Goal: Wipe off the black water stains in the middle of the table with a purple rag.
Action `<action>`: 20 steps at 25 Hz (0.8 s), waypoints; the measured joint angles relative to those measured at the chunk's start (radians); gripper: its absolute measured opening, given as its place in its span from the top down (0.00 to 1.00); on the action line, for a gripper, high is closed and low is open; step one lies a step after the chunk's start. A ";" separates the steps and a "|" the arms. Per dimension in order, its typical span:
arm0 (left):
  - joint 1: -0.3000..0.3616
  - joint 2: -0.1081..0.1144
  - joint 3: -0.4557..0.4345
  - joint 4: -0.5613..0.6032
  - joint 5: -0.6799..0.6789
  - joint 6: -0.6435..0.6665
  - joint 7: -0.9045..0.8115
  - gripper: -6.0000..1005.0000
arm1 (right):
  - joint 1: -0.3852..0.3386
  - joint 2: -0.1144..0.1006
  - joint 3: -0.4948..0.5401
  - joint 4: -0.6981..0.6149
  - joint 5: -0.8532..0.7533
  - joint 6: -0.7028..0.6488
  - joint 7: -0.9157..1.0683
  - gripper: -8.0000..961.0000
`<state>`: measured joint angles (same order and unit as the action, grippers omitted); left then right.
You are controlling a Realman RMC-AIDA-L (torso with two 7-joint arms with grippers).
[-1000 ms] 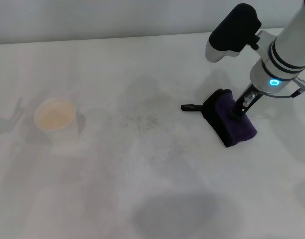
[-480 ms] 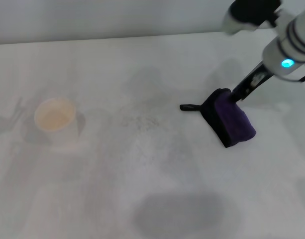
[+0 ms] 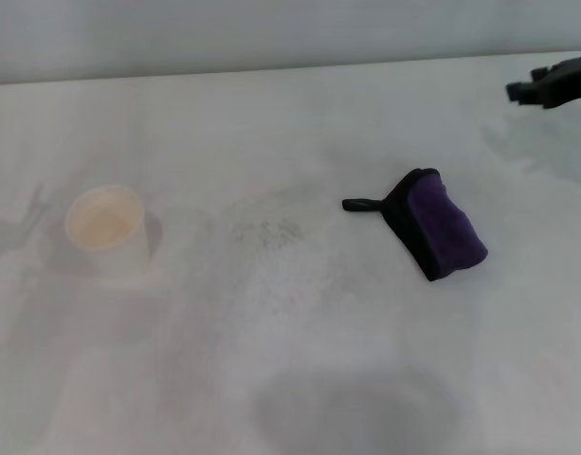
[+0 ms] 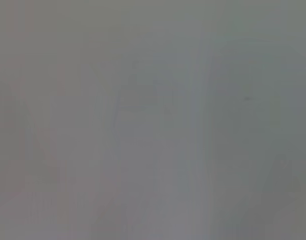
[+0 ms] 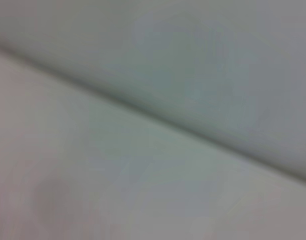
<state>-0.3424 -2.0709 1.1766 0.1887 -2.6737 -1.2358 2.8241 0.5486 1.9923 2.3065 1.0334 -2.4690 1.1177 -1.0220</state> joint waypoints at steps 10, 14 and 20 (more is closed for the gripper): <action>0.001 -0.001 0.000 0.000 0.000 0.006 -0.002 0.12 | -0.157 -0.009 0.147 -0.200 0.611 -0.077 -0.525 0.55; 0.002 -0.002 -0.012 0.000 0.000 0.014 -0.004 0.12 | -0.186 -0.010 0.154 -0.333 0.845 -0.061 -0.781 0.55; 0.003 -0.003 -0.014 -0.003 0.000 0.015 -0.003 0.12 | -0.213 -0.001 0.157 -0.533 1.154 -0.001 -1.129 0.55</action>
<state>-0.3396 -2.0743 1.1626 0.1852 -2.6737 -1.2203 2.8212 0.3360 1.9918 2.4631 0.5007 -1.3149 1.1171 -2.1508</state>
